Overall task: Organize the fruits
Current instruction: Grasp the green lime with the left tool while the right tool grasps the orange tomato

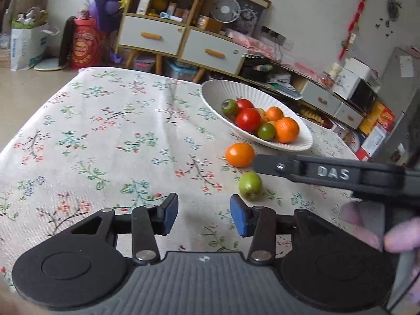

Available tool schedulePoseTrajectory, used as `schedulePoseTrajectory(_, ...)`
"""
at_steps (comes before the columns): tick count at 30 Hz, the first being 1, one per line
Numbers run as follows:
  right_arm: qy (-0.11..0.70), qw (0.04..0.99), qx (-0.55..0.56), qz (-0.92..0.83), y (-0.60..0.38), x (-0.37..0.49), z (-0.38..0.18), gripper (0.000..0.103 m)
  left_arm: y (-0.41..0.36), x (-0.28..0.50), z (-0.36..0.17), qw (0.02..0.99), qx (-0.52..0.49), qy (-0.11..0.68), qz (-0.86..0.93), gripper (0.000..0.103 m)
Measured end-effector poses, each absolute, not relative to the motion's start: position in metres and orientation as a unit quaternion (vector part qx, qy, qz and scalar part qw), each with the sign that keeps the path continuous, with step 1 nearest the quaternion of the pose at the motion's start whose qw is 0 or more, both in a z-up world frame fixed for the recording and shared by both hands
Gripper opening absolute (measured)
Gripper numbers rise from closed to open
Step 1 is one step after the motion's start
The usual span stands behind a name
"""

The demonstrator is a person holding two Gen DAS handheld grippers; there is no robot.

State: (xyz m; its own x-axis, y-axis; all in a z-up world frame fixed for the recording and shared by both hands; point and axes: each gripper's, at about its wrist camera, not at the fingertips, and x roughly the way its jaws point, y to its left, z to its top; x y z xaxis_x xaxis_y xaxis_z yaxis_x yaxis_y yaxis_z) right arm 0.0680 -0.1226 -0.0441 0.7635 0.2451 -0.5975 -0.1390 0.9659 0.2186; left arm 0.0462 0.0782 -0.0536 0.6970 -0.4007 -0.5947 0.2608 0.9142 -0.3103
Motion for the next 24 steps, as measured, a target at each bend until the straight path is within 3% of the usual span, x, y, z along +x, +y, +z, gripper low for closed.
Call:
schedulePoseTrajectory(11, 0.324, 0.935, 0.049, 0.137, -0.115, 0.087, -0.061, 0.033, 0.048, 0.045, -0.060, 0.914, -0.035, 0.333, -0.229, 0.051)
schedulePoseTrajectory(20, 0.329, 0.931, 0.053, 0.151, -0.128, 0.085, -0.054, 0.031, 0.022, 0.054, -0.064, 0.917, -0.020, 0.327, -0.229, 0.050)
schedulePoseTrajectory(24, 0.337, 0.928, 0.054, 0.149, -0.134, 0.078, -0.051, 0.031, 0.016, 0.056, -0.064, 0.917, -0.011, 0.326, -0.229, 0.045)
